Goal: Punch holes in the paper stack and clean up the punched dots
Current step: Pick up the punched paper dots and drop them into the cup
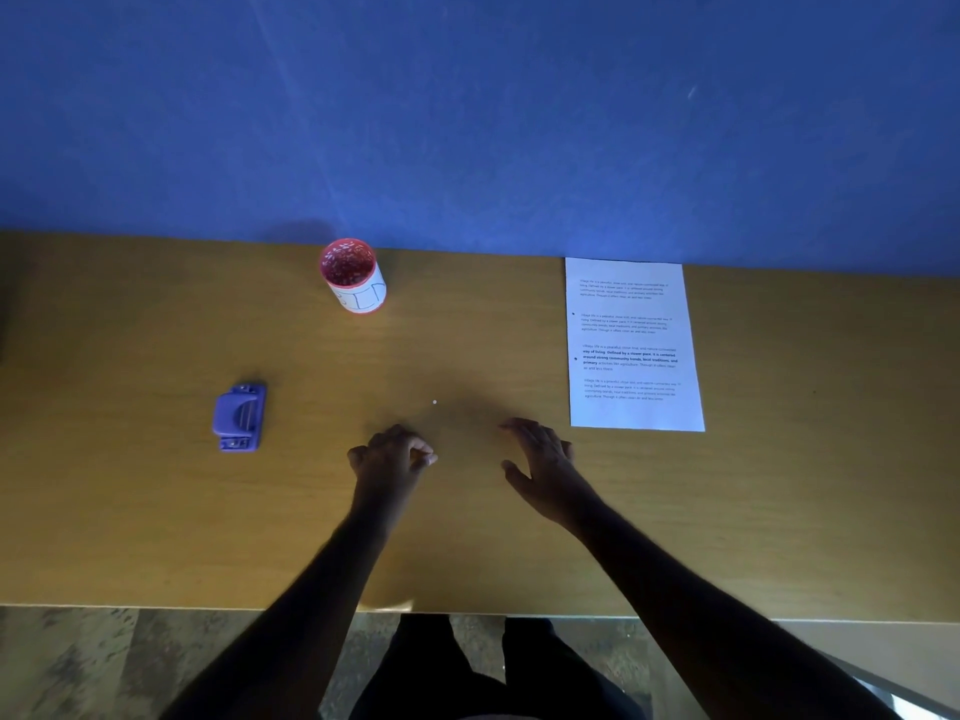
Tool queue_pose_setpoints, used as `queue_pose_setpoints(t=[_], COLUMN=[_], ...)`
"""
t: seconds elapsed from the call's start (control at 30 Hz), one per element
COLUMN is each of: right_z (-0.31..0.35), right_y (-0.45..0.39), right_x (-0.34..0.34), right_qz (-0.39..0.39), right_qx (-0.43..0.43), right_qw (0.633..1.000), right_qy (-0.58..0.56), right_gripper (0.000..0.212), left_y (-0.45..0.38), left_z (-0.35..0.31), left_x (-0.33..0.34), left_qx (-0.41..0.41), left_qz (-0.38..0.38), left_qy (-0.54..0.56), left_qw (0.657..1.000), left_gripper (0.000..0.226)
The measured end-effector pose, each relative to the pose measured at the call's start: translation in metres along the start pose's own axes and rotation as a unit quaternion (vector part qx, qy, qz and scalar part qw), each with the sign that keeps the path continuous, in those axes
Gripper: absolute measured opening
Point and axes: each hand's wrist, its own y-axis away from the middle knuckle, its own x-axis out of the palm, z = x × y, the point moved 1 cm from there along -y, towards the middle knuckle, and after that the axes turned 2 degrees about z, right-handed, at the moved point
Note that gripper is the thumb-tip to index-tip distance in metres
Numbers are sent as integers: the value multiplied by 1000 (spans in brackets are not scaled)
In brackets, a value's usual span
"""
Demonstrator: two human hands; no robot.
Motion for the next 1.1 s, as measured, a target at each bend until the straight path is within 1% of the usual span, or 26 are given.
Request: queue_pose_setpoints(t=[0.07,0.13,0.23,0.37,0.43,0.53,0.67,0.8,0.97,1.1], right_z=[2,3,9,20,27,37,50,61,71,77], right_y=[-3,-4,-11,-23,-32,-47,-66,-88,-109,-116], right_x=[1,0,1,1,3,4,6,9,13,17], right_qz=[0,-5,-11,-7,-10,-9,-24,-31,-2,-10], right_qx=[-2,-10,-17,-15,-24,-18,8,29,45,69], right_qw=[1000,1000,1000,1000,999,994,992,990,995,996], right_qy=[2,3,0,-14,-47,-107,-127,-131,-88,-52], right_gripper=[49,40,27,18,15,11,9,11,13,12], left_y=[1,4,4,-1,-2,-5,-5,-4,-6,-10], left_z=[3,3,8,15,18,25,29,32,37,43], left_x=[3,6,4,-7,-15,-24,-34,-43,-51,-56], left_qx=[16,30,18,-17,-21,-30,-38,-54,-58,-60], left_qz=[3,-2,-19,-56,-56,-57,-63,-82,-83,-79], left_qy=[-8,-8,46,115,138,163,189,220,233,231], left_qw=[1000,1000,999,992,989,985,979,971,967,968], left_gripper=[3,3,2,7,6,6,9,19,21,19])
